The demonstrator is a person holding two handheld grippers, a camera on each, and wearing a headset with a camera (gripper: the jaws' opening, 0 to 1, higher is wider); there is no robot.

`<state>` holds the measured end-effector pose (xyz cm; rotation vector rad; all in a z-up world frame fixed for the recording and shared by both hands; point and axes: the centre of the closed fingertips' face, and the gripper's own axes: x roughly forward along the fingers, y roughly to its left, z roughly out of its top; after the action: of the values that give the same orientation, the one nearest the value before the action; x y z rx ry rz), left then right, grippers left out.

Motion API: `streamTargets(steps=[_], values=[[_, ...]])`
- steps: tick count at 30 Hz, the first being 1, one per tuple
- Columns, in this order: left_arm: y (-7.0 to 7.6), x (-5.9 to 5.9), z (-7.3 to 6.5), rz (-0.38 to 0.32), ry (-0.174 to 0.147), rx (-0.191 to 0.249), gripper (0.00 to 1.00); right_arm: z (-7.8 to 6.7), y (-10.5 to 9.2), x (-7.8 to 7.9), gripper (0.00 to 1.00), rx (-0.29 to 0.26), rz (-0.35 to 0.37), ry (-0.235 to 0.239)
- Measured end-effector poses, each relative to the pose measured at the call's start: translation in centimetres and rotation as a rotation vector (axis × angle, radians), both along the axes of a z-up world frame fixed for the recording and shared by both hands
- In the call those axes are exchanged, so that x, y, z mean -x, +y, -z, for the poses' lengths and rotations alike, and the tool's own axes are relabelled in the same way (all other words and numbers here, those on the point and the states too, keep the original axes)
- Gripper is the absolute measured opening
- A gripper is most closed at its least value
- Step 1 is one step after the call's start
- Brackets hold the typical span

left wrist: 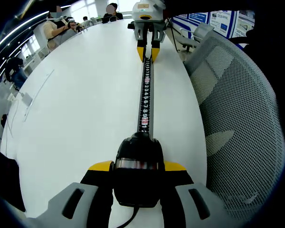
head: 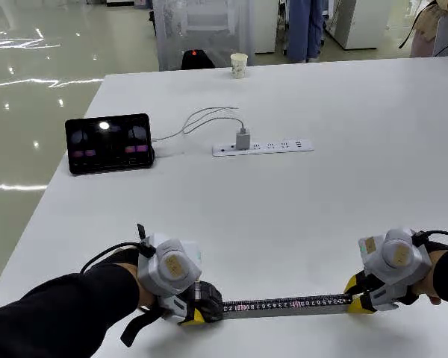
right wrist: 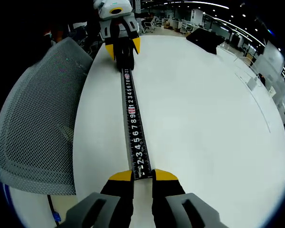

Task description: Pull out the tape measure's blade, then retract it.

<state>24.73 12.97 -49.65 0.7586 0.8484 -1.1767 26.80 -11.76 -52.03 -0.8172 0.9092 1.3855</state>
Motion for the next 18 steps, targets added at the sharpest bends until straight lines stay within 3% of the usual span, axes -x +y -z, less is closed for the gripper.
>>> streamTargets(steps=[18], values=[[-0.06,-0.08,0.10,0.009,0.005,0.000,0.32,0.08,0.20,0.10,0.12,0.040,-0.002,0.010]])
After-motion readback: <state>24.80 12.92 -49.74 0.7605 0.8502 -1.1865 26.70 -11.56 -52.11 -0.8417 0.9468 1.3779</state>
